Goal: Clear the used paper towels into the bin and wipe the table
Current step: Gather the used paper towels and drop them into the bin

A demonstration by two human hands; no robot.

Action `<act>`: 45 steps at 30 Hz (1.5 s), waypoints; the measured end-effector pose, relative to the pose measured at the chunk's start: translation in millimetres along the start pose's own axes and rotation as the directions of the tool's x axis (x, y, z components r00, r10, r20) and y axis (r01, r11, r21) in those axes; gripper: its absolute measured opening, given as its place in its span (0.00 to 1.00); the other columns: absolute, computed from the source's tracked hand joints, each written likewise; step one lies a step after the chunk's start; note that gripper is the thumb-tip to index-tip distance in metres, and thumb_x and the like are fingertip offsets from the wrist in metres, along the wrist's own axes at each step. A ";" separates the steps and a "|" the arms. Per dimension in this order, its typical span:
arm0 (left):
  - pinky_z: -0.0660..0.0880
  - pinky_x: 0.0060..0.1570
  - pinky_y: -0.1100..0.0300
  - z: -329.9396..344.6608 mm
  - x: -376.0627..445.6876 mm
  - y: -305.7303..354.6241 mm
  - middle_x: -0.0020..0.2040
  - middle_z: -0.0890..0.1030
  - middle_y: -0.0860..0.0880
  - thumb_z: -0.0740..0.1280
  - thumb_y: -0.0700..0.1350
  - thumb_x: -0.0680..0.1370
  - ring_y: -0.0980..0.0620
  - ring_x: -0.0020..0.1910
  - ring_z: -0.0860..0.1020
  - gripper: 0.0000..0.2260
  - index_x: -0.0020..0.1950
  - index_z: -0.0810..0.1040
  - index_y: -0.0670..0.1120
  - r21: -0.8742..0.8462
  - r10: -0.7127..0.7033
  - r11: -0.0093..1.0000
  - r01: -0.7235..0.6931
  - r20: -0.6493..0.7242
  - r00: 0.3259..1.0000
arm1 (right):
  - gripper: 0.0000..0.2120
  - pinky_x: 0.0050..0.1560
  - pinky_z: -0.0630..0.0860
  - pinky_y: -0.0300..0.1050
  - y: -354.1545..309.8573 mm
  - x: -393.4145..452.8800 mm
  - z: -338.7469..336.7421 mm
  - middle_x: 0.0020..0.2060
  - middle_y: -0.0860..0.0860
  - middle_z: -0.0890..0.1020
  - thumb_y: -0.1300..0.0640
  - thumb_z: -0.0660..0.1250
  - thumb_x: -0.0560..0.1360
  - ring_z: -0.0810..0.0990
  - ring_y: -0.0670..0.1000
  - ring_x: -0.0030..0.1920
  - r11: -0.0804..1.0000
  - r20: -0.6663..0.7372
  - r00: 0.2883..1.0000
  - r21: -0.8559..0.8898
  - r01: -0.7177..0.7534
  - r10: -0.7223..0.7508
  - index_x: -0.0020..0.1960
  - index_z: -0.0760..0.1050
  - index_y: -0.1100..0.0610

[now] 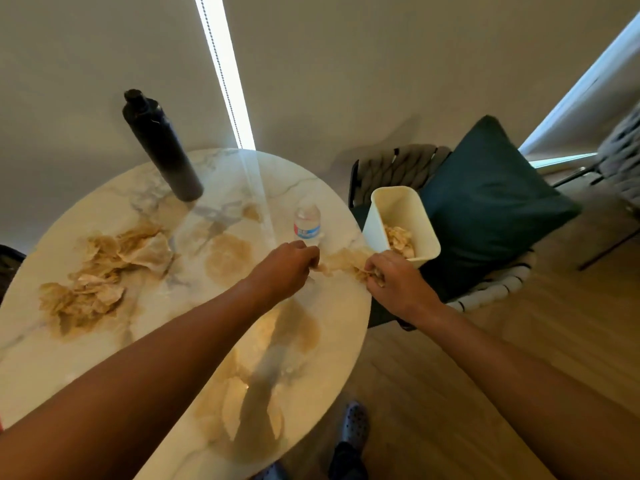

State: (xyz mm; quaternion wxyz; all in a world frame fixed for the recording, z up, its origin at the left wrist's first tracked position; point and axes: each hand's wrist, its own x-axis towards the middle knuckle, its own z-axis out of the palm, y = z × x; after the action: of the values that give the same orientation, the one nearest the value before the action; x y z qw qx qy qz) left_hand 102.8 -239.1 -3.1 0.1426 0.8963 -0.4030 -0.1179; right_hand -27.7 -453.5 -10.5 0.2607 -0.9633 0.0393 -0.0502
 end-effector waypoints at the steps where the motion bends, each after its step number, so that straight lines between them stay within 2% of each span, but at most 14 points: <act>1: 0.69 0.45 0.60 2.3 8.9 8.3 0.53 0.79 0.45 0.65 0.39 0.79 0.45 0.51 0.78 0.08 0.56 0.80 0.45 0.003 0.008 1.000 -0.008 0.011 1.000 | 0.06 0.53 0.75 0.42 9.4 -1.8 -5.7 0.48 0.49 0.78 0.62 0.71 0.75 0.74 0.46 0.48 1.000 -0.003 1.000 0.001 -0.018 0.018 0.52 0.78 0.57; 4: 0.73 0.52 0.61 10.7 33.3 27.1 0.57 0.79 0.47 0.65 0.40 0.81 0.49 0.53 0.78 0.10 0.60 0.81 0.47 -0.021 0.022 1.000 -0.021 0.014 1.000 | 0.06 0.54 0.73 0.40 33.4 -3.5 -18.9 0.50 0.50 0.79 0.60 0.71 0.77 0.73 0.44 0.50 0.998 -0.010 0.998 0.004 -0.060 0.060 0.52 0.78 0.58; 10: 0.77 0.56 0.60 24.2 84.8 57.9 0.58 0.79 0.47 0.65 0.44 0.82 0.52 0.52 0.79 0.12 0.64 0.79 0.47 -0.063 -0.023 0.998 0.024 0.023 0.999 | 0.02 0.49 0.69 0.38 83.0 3.9 -43.8 0.47 0.45 0.74 0.59 0.68 0.78 0.74 0.45 0.48 0.988 -0.016 0.988 -0.023 -0.153 0.152 0.50 0.77 0.56; 14: 0.77 0.55 0.60 31.0 120.2 76.1 0.62 0.77 0.47 0.69 0.43 0.79 0.51 0.53 0.77 0.16 0.67 0.77 0.46 -0.084 -0.082 0.993 0.087 0.063 0.995 | 0.05 0.49 0.74 0.42 119.3 16.4 -54.3 0.48 0.46 0.74 0.59 0.69 0.77 0.76 0.48 0.48 0.978 -0.023 0.978 -0.017 -0.208 0.207 0.52 0.77 0.56; 19: 0.77 0.59 0.57 42.9 163.6 90.6 0.68 0.73 0.47 0.71 0.40 0.77 0.48 0.59 0.76 0.23 0.71 0.73 0.46 -0.068 -0.093 0.993 0.099 0.085 0.992 | 0.07 0.49 0.79 0.48 153.2 36.1 -60.3 0.51 0.51 0.78 0.58 0.70 0.76 0.78 0.50 0.49 0.971 -0.020 0.970 -0.001 -0.241 0.241 0.53 0.78 0.56; 26: 0.79 0.60 0.49 60.3 226.4 97.9 0.68 0.76 0.45 0.70 0.41 0.78 0.44 0.61 0.79 0.22 0.72 0.73 0.47 -0.075 -0.069 0.994 0.075 0.071 0.995 | 0.09 0.48 0.73 0.38 185.4 65.6 -49.4 0.55 0.51 0.78 0.57 0.70 0.77 0.79 0.49 0.53 0.965 0.005 0.966 0.021 -0.260 0.260 0.57 0.78 0.55; 31: 0.77 0.59 0.53 67.4 262.3 102.5 0.66 0.77 0.44 0.65 0.42 0.82 0.44 0.58 0.80 0.16 0.70 0.74 0.48 -0.163 -0.122 0.979 0.126 0.029 0.992 | 0.12 0.53 0.74 0.40 202.6 83.3 -31.7 0.57 0.51 0.79 0.55 0.71 0.77 0.78 0.49 0.57 0.964 0.036 0.964 0.019 -0.264 0.263 0.60 0.77 0.54; 34: 0.77 0.59 0.52 73.5 277.7 103.1 0.67 0.76 0.44 0.65 0.41 0.82 0.43 0.60 0.79 0.17 0.71 0.73 0.49 -0.148 -0.095 0.984 0.096 0.018 0.995 | 0.18 0.63 0.77 0.48 210.8 89.5 -22.1 0.63 0.52 0.79 0.55 0.68 0.79 0.77 0.52 0.63 0.962 0.079 0.961 0.048 -0.268 0.264 0.68 0.75 0.54; 36: 0.77 0.59 0.51 76.4 284.3 103.9 0.71 0.74 0.45 0.65 0.42 0.82 0.43 0.63 0.78 0.19 0.73 0.72 0.51 -0.122 -0.083 0.989 0.087 0.037 0.996 | 0.21 0.66 0.75 0.50 213.8 91.2 -17.6 0.66 0.51 0.78 0.54 0.67 0.80 0.75 0.51 0.66 0.963 0.110 0.959 0.044 -0.266 0.260 0.72 0.72 0.53; 39: 0.78 0.59 0.50 80.4 287.3 104.4 0.74 0.71 0.48 0.66 0.43 0.81 0.43 0.66 0.76 0.21 0.74 0.70 0.52 -0.079 -0.070 0.994 0.073 0.048 0.996 | 0.22 0.66 0.75 0.51 217.3 89.9 -13.3 0.67 0.48 0.76 0.52 0.65 0.80 0.73 0.50 0.67 0.961 0.135 0.954 0.029 -0.274 0.268 0.73 0.70 0.50; 45: 0.78 0.59 0.51 84.4 277.3 101.6 0.72 0.72 0.46 0.65 0.44 0.82 0.43 0.64 0.76 0.19 0.73 0.71 0.51 -0.036 -0.080 0.996 0.083 0.067 0.995 | 0.19 0.65 0.73 0.47 217.0 85.3 -16.0 0.68 0.47 0.75 0.50 0.65 0.81 0.72 0.50 0.68 0.965 0.134 0.957 0.001 -0.261 0.259 0.71 0.72 0.50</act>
State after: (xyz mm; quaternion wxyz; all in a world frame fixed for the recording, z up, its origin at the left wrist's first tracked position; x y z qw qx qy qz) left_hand 184.7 -526.8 -72.8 0.1417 0.9047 -0.3683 -0.1608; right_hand 44.2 -657.0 -100.1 0.2759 -0.9485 0.1476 0.0485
